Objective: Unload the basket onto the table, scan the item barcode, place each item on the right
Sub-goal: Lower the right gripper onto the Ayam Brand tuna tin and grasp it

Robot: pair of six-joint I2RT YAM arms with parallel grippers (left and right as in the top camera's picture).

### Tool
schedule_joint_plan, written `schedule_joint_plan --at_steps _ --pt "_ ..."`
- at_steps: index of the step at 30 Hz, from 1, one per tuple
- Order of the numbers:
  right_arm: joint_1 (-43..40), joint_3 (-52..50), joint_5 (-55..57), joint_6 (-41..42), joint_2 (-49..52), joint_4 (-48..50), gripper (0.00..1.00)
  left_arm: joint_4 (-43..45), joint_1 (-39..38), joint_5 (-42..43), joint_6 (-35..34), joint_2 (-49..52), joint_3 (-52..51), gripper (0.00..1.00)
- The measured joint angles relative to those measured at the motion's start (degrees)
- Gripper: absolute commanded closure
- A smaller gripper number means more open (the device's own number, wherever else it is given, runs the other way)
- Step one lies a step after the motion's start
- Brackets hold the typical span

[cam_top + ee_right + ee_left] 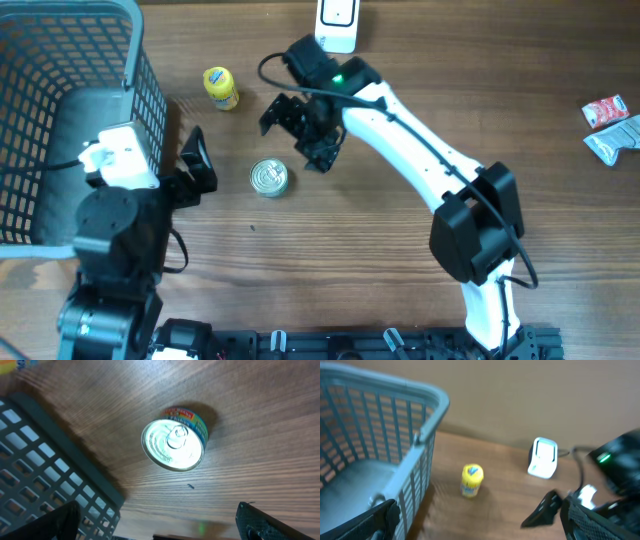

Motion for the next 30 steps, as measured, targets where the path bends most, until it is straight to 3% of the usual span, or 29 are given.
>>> schedule_joint_plan --at_steps 7,15,30 --pt "0.2 -3.0 2.5 3.8 1.7 4.9 0.00 -4.9 0.0 0.0 3.1 -2.5 2.2 0.00" --pt "0.3 -4.0 -5.2 4.1 12.7 8.2 0.00 -7.8 0.0 0.0 3.4 -2.4 2.2 0.00" --pt "4.5 -4.0 -6.9 10.6 12.7 11.4 0.00 -8.7 0.0 0.0 3.4 -2.4 2.2 0.00"
